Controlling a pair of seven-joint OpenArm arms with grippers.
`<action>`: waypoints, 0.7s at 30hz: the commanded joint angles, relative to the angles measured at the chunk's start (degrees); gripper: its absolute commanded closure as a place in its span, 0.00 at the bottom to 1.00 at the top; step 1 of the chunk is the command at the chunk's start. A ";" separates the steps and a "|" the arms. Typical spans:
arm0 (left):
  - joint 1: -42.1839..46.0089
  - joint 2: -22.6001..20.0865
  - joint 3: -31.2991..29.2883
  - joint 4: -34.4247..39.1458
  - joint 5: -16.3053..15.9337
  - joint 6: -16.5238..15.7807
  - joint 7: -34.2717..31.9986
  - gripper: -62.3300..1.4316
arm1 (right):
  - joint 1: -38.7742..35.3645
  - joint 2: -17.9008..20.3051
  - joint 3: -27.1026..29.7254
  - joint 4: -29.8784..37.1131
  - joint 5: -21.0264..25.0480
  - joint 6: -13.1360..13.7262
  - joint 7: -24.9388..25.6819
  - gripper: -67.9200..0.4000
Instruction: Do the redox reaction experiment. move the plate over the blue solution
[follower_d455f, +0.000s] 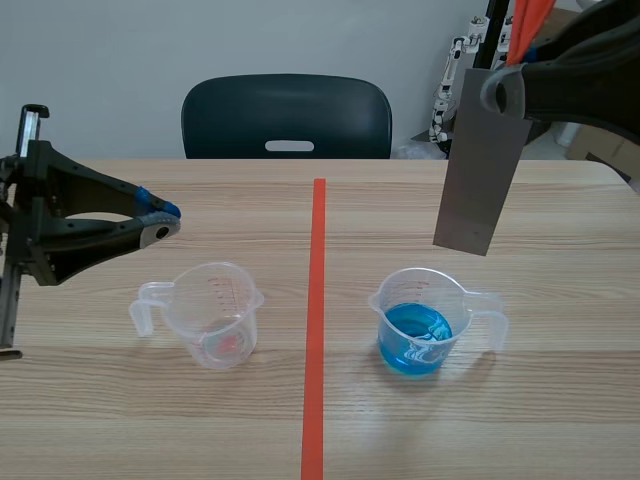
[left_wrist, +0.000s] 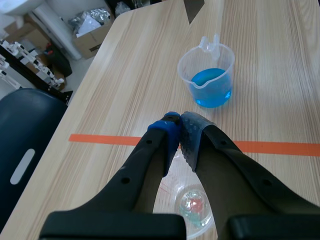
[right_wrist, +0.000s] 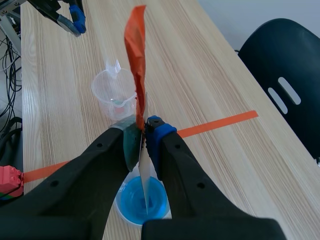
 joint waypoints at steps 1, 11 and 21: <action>-2.14 0.98 0.87 -0.33 -0.70 0.07 0.02 0.93 | 0.81 0.00 0.24 0.42 1.49 0.44 0.68 0.99; -11.41 8.48 9.84 -5.27 -0.74 0.00 4.35 0.93 | 0.81 0.00 0.24 0.42 1.49 0.44 0.66 0.99; -18.29 15.26 13.79 -10.56 -0.72 -3.13 4.35 0.93 | 0.81 0.00 0.24 0.42 1.49 0.44 0.66 0.99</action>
